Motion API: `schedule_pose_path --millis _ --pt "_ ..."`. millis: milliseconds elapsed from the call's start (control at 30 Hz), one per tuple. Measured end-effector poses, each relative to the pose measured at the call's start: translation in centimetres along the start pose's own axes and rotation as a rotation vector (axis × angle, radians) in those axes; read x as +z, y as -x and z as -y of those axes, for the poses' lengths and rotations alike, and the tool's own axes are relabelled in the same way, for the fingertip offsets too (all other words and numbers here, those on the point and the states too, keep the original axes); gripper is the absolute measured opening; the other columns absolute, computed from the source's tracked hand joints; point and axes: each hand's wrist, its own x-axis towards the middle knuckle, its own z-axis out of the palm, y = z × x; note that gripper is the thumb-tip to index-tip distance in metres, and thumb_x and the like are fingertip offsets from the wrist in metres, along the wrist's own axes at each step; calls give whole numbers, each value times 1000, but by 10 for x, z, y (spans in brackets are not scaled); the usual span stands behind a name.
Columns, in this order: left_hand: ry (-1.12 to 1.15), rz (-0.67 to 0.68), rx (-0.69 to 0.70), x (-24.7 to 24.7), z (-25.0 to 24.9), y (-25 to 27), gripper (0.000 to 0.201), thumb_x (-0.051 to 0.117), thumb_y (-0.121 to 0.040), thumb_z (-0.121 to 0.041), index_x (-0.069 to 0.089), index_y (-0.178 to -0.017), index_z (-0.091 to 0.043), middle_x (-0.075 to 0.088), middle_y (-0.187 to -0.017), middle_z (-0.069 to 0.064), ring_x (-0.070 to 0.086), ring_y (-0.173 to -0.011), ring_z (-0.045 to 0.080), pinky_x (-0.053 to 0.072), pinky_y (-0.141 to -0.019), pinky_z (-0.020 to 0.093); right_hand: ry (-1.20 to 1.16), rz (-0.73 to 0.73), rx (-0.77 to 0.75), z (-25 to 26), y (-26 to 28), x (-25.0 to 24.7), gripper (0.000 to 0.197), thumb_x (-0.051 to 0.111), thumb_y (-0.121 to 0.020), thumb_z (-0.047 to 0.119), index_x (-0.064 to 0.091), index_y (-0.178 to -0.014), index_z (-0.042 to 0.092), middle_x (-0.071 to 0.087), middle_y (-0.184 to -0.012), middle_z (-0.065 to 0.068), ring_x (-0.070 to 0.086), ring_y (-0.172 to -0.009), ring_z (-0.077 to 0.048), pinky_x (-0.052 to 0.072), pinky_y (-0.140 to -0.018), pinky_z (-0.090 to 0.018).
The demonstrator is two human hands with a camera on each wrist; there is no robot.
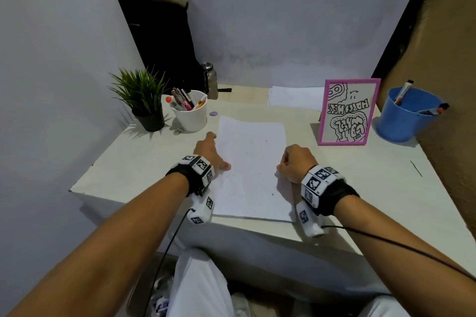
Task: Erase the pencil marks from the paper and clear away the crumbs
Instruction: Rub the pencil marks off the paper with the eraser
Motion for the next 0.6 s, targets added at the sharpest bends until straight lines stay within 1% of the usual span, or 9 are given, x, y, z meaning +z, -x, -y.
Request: schedule_pose_path --millis 67,133,167,233,333,367,467,500,600 --pt "-13 29 111 7 -1 1 118 91 -60 -33 17 -151 -21 52 -135 17 51 -123 35 44 -96 39 12 -33 -85 0 -1 -11 12 69 -85 19 68 -90 8 70 -92 -10 67 -87 -27 55 -73 -32" --pt "-147 66 212 11 -3 -1 127 90 -57 -43 7 -153 -31 51 -132 16 51 -121 37 46 -97 45 -8 -18 -161 7 -9 -20 10 72 -83 17 69 -87 9 70 -85 -6 66 -78 -19 54 -67 -28" --pt "-238 91 257 12 -5 -4 127 89 -58 -48 5 -153 -36 45 -135 15 47 -124 37 45 -97 48 -21 -3 -185 13 -14 -22 10 74 -82 16 71 -86 8 69 -79 -3 64 -71 -15 51 -62 -24" --pt "-385 151 332 12 -7 -9 122 83 -58 -57 9 -153 -41 24 -151 11 30 -136 38 38 -104 54 -38 8 -220 29 -29 -22 8 76 -81 13 73 -84 7 67 -72 0 63 -66 -16 50 -62 -23" --pt "-529 280 452 11 -13 -17 124 57 -42 -78 20 -153 -36 -5 -162 5 5 -147 32 22 -113 55 -26 32 -250 49 -49 -14 7 73 -81 9 76 -88 10 69 -78 -4 64 -75 -22 51 -68 -26" --pt "-596 315 489 10 -17 -19 124 53 -44 -78 20 -154 -32 -6 -163 5 1 -148 31 20 -114 56 -6 45 -258 53 -55 -10 9 73 -80 11 77 -89 11 67 -76 -2 62 -75 -21 48 -65 -23" --pt "-688 357 575 10 -26 -27 107 70 -70 -58 16 -155 -21 8 -162 4 6 -148 28 16 -113 62 39 77 -259 62 -68 -2 15 82 -72 17 79 -86 15 61 -69 2 56 -67 -14 36 -50 -17" --pt "-679 368 593 9 -26 -31 108 72 -73 -55 12 -155 -19 10 -162 3 7 -148 26 14 -113 63 33 74 -249 64 -74 0 17 84 -69 19 79 -84 14 63 -69 2 57 -67 -13 36 -49 -16" --pt "-652 429 587 8 -20 -47 115 74 -78 -53 -3 -156 -19 -5 -164 -1 -2 -150 23 3 -114 65 -11 17 -204 67 -87 3 18 82 -69 18 81 -85 10 74 -80 -8 69 -79 -21 45 -57 -18"
